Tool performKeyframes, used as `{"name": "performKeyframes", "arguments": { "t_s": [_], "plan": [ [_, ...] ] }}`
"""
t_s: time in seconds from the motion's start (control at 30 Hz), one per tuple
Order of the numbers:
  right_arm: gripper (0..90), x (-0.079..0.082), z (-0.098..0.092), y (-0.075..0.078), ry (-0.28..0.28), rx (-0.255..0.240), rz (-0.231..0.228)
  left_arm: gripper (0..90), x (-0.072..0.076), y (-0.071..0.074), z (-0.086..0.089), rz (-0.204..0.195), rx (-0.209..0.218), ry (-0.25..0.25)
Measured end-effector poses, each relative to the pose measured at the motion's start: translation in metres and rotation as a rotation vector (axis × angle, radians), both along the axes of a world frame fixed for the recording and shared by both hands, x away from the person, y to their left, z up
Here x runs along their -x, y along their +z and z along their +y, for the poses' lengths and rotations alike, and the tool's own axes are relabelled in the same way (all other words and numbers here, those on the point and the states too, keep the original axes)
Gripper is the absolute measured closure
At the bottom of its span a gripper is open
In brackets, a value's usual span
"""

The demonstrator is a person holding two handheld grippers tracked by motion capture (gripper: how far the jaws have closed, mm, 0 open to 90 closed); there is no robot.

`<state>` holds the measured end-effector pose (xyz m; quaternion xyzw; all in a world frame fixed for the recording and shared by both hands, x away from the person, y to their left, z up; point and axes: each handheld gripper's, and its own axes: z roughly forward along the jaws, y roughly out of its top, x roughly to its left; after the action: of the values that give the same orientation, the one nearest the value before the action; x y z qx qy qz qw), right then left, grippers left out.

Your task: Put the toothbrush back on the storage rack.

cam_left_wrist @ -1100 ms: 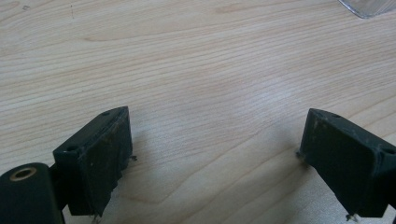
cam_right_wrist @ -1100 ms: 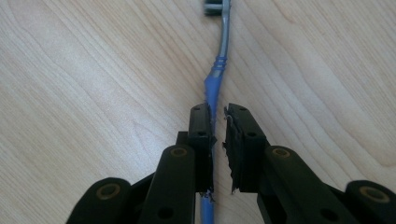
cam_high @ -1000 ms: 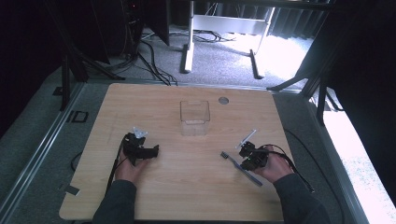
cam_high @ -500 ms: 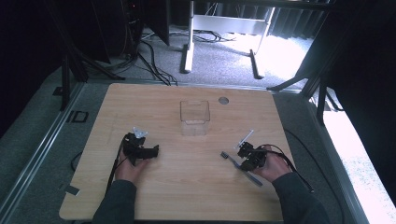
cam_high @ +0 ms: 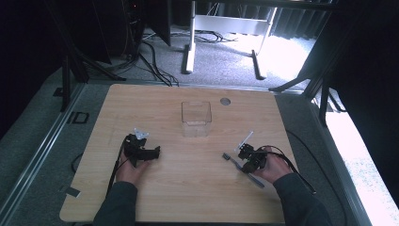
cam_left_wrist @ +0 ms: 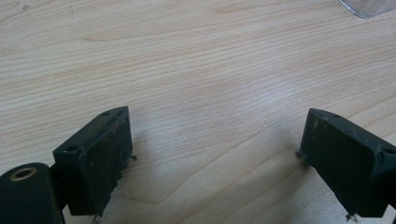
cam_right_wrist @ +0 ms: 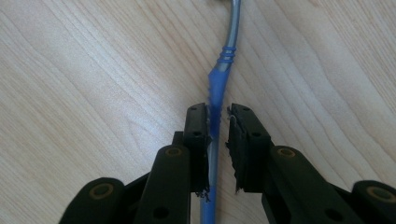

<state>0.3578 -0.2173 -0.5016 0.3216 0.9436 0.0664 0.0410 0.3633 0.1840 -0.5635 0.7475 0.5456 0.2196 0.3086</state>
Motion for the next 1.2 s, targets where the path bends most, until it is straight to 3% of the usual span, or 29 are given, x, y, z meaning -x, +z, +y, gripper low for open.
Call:
{"name": "performKeyframes", "arguments": {
  "t_s": [1.2],
  "plan": [
    [80.6, -0.005, 0.006, -0.014, 0.002, 0.056, 0.016, 9.6, 0.0, 0.0, 0.0, 0.0, 0.0, 0.0]
  ]
}}
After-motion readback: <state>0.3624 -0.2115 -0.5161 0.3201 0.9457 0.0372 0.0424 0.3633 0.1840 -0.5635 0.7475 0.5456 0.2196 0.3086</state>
